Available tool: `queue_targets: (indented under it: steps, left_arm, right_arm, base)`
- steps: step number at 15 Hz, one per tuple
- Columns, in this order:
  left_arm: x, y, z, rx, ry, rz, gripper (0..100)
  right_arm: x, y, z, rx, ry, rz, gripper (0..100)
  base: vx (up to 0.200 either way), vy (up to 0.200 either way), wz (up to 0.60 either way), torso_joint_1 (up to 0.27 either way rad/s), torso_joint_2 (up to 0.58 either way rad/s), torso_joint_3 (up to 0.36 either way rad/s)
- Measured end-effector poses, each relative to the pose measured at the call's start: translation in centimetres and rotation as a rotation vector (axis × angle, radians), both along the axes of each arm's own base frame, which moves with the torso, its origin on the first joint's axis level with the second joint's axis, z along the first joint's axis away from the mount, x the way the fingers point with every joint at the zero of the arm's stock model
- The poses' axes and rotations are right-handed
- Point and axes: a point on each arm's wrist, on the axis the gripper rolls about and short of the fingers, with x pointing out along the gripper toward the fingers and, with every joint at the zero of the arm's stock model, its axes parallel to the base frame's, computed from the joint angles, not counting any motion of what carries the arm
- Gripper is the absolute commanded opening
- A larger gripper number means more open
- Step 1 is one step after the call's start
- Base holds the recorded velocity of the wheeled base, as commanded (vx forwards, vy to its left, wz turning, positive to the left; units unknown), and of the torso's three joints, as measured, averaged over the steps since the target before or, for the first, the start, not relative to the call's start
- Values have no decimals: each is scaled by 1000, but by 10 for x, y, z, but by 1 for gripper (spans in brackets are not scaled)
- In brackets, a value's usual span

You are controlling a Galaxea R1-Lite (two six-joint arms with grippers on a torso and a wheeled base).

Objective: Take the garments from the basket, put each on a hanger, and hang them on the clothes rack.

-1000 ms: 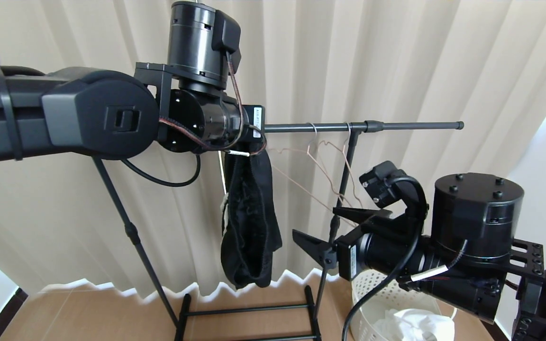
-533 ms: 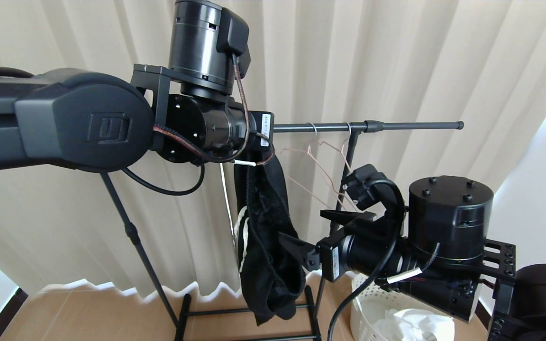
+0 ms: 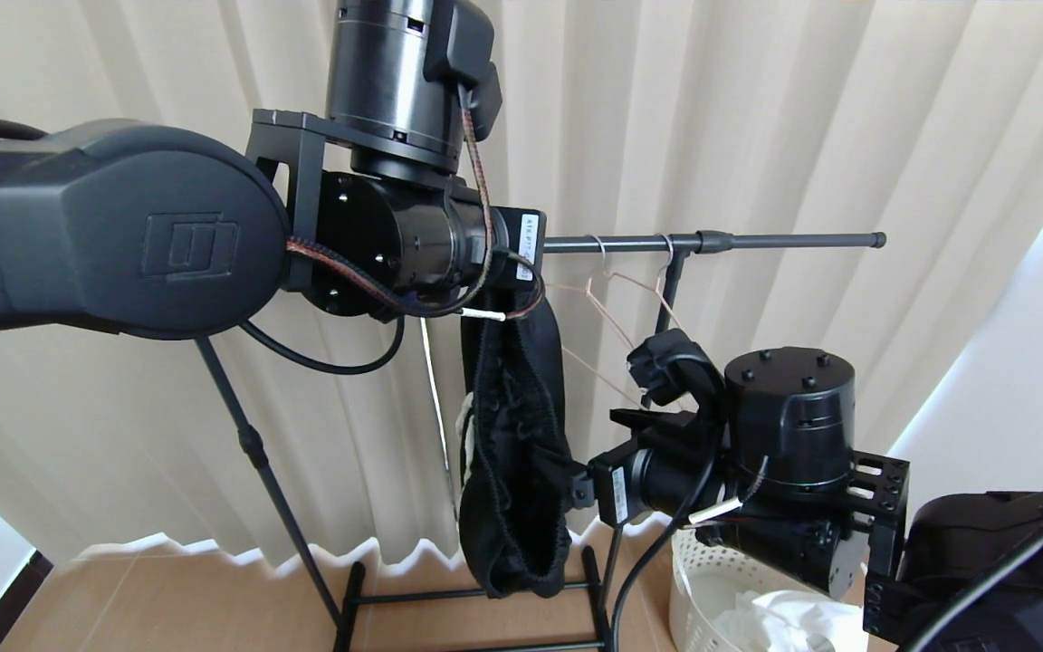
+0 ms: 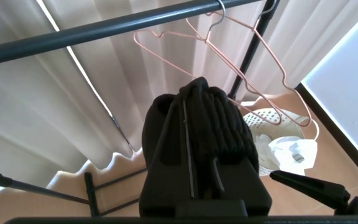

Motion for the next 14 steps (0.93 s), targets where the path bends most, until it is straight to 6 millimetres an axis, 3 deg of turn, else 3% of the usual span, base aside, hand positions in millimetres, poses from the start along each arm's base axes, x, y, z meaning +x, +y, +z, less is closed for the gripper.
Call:
queue_targets:
  steps: [6, 7, 14]
  left_arm:
    - [0, 2, 2, -4, -4, 1, 0]
    - [-1, 2, 2, -5, -4, 2, 0]
    - [-2, 5, 0, -3, 6, 7, 0]
  right_arm:
    - [6, 0, -8, -21, 11, -22, 100]
    - [8, -1, -8, -23, 13, -28, 0]
    - [13, -2, -11, -13, 1, -42, 0]
  base:
    - [0, 0, 0, 0, 0, 0]
    - [0, 0, 0, 0, 0, 0]
    - [0, 0, 0, 0, 0, 0]
